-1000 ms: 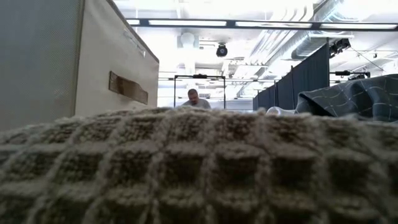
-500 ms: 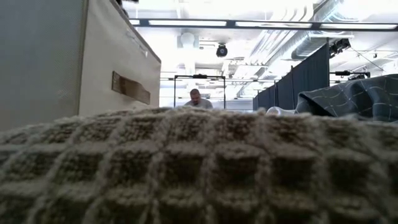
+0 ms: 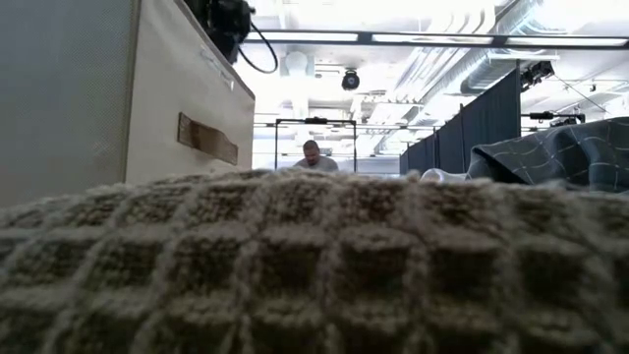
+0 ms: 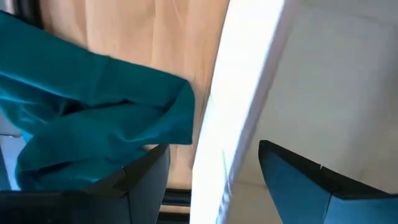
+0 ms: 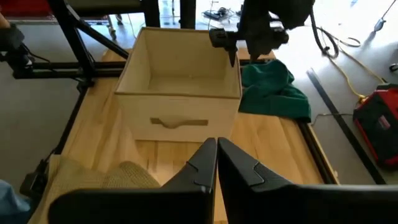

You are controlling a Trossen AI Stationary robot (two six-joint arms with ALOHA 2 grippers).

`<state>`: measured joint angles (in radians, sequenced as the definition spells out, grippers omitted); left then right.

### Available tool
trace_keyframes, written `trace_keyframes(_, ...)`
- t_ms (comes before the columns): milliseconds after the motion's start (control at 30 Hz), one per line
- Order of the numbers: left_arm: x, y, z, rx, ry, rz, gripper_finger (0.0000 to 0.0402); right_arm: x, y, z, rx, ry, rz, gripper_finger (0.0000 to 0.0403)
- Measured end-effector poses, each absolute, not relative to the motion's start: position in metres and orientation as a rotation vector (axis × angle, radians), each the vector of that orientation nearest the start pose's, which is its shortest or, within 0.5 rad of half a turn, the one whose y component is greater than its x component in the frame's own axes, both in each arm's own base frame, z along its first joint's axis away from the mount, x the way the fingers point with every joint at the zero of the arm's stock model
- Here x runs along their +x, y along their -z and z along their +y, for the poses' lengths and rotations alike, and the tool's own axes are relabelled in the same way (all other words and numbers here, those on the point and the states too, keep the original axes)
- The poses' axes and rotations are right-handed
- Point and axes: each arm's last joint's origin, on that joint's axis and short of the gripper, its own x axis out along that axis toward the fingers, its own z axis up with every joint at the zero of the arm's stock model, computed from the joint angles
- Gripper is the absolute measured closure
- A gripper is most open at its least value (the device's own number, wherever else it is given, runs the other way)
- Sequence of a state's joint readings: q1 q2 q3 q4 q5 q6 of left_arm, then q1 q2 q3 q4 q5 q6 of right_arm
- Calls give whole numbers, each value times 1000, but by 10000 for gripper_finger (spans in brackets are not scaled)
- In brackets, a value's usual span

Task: Fold towel
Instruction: Move the laundry organizer to the top center of the table

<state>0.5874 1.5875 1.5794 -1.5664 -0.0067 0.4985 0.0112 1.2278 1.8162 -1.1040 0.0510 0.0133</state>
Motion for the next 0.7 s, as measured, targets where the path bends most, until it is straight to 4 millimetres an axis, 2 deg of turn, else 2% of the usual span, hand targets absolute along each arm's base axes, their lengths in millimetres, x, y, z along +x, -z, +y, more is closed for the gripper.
trace_keyframes(300,215,-291,132,-88,-49,1706,163,185,-489,3,32,39,530,402)
trace_keyframes(433,209,-269,132,5,-92,1744,172,185,-489,6,23,19,531,402)
trace_keyframes(533,208,-265,133,37,-152,1756,222,185,-489,7,17,15,530,402)
trace_keyframes(700,214,-269,132,19,-186,1721,376,185,-489,6,16,42,529,402)
